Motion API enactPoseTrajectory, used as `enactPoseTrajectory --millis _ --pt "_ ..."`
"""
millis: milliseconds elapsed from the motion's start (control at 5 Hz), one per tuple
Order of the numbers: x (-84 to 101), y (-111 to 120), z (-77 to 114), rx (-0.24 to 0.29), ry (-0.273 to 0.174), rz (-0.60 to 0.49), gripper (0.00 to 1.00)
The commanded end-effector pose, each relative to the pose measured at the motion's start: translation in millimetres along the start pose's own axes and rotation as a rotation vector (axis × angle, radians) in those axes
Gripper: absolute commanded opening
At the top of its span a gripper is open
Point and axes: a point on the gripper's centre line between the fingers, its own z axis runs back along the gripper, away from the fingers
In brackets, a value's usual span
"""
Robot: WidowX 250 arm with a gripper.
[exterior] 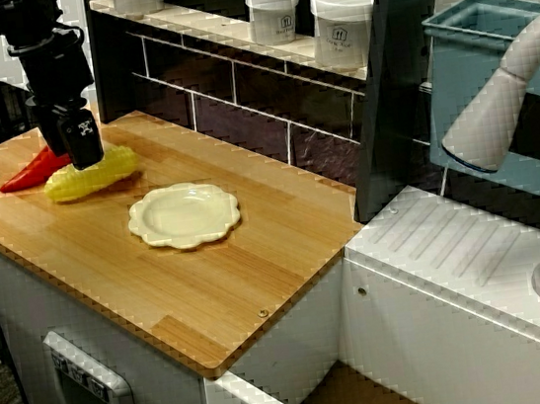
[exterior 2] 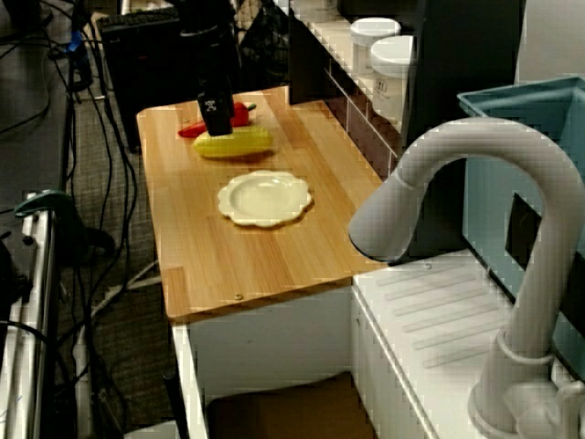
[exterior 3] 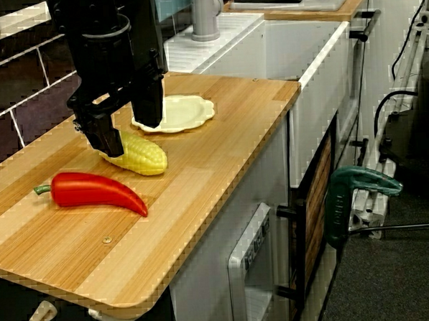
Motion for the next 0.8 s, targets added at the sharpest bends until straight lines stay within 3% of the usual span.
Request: enactPoseTrajectory --millis 0,400,600 --pt "3.1 -1 -12.3 0.066 -0.026 0.017 1.0" --pt "4.3 -2 -26.4 0.087 -0.02 0.025 1.0" --pt "-1.6 -4 -29.3 0.069 -0.001 0.025 0.0"
